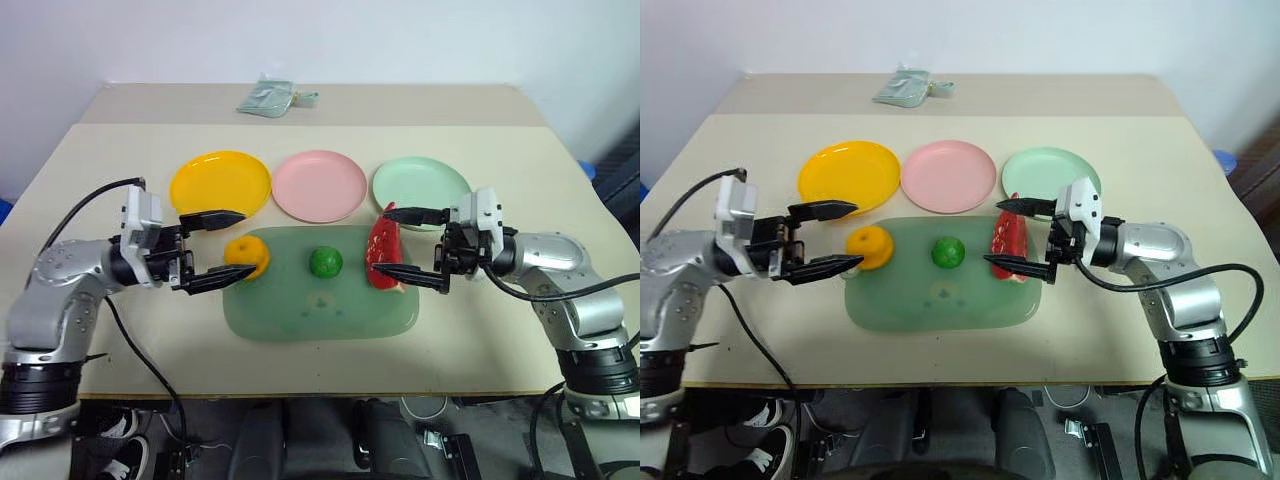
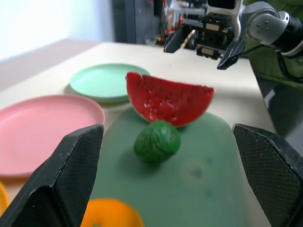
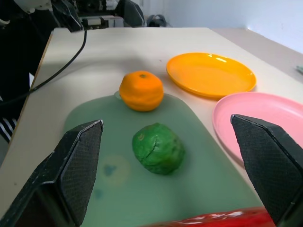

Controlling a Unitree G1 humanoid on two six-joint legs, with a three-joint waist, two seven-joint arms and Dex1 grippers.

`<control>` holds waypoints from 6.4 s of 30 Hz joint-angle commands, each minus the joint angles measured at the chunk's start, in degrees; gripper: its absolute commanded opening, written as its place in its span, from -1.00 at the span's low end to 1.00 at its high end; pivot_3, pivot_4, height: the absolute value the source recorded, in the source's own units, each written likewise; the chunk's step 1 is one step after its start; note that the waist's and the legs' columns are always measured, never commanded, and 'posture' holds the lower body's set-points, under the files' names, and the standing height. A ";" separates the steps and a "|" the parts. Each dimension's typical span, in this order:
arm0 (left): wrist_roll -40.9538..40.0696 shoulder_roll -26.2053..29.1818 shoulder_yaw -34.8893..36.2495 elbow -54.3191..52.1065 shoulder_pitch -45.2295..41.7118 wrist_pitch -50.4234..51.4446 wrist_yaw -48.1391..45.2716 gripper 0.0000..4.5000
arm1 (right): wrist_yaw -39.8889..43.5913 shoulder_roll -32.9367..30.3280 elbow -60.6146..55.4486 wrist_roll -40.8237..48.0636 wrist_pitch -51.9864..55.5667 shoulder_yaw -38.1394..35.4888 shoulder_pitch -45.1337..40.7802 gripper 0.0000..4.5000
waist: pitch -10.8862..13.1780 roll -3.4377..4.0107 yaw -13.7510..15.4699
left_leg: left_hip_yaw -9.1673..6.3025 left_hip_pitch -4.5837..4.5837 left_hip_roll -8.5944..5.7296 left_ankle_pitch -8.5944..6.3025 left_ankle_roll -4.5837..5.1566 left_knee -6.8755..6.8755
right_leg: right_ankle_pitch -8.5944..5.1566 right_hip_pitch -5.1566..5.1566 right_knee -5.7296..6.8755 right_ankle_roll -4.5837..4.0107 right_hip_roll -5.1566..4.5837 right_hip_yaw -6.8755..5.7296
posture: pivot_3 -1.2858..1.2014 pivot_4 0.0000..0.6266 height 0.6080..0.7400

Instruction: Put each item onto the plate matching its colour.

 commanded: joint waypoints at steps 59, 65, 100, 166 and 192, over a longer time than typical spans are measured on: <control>21.38 -1.66 -13.14 18.49 -11.17 -5.83 9.19 0.48 | -3.10 -4.02 -4.78 1.53 2.78 -4.73 2.26 1.00 | -0.02 0.04 0.02 | 0.00 0.00 -0.01 0.00 0.00 0.00 | 0.01 -0.01 0.02 0.01 0.00 0.00 | 0.03 -0.52 1.00; 20.54 -6.80 -5.11 27.74 -20.89 -7.33 22.60 0.48 | -4.17 -2.48 -3.41 1.97 2.56 -4.73 -0.28 1.00 | -0.01 0.02 0.06 | -0.02 -0.03 -0.01 0.00 0.00 0.06 | 0.02 -0.01 0.04 0.03 0.00 -0.01 | 0.03 -0.52 1.00; 19.68 -11.49 -5.13 38.95 -32.44 -23.27 18.63 0.99 | -12.32 1.82 4.39 -4.85 0.80 -4.16 -6.60 1.00 | 0.00 -0.03 -0.02 | 0.03 -0.06 -0.04 0.02 -0.03 0.03 | 0.04 -0.03 0.04 0.07 0.00 -0.02 | 0.03 -0.52 1.00; 1.63 0.59 -2.38 4.16 -3.37 -0.70 -3.89 0.99 | -17.27 5.96 -1.63 -5.96 45.02 21.84 -31.24 1.00 | 0.00 0.03 -1.36 | -0.02 -0.11 0.01 0.00 0.01 -0.06 | -0.02 -0.17 0.08 -0.04 -0.01 -0.02 | 0.03 -0.52 1.00; 2.14 0.52 -2.36 4.24 -1.64 -2.62 -4.20 1.00 | -18.00 8.37 -1.81 -13.44 39.79 30.04 -26.63 0.41 | 0.00 0.03 -1.46 | -0.02 -0.10 0.02 0.00 0.01 -0.08 | -0.03 -0.18 0.08 -0.05 0.00 -0.02 | 0.03 -0.52 1.00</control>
